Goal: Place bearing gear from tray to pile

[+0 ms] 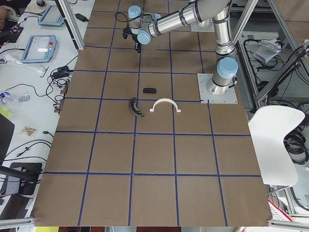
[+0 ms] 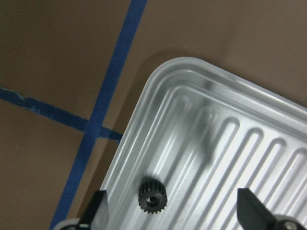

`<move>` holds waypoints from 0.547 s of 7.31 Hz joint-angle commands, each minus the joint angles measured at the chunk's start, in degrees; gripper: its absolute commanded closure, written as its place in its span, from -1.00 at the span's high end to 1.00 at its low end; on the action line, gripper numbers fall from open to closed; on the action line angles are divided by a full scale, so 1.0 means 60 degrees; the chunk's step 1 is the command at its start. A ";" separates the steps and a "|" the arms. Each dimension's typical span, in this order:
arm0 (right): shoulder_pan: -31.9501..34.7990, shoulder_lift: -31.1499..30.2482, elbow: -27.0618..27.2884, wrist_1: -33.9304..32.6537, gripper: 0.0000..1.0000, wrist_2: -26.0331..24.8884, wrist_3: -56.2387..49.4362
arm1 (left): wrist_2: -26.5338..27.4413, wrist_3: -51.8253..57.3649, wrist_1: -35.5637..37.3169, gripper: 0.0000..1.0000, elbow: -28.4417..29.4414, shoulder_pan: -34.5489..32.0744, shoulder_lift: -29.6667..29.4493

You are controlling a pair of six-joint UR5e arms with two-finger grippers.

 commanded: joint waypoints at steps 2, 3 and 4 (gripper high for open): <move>-0.0017 0.0107 0.0043 -0.0028 0.77 -0.0014 -0.0022 | 0.0284 0.2306 -0.1060 -0.83 -0.0146 0.2169 0.0998; -0.0017 0.0107 0.0043 -0.0013 0.72 -0.0014 -0.0007 | 0.0403 0.3168 -0.1105 -0.84 -0.0321 0.2741 0.1145; -0.0017 0.0107 0.0043 -0.0013 0.62 -0.0028 -0.0036 | 0.0636 0.4265 -0.1091 -0.87 -0.0641 0.3385 0.1234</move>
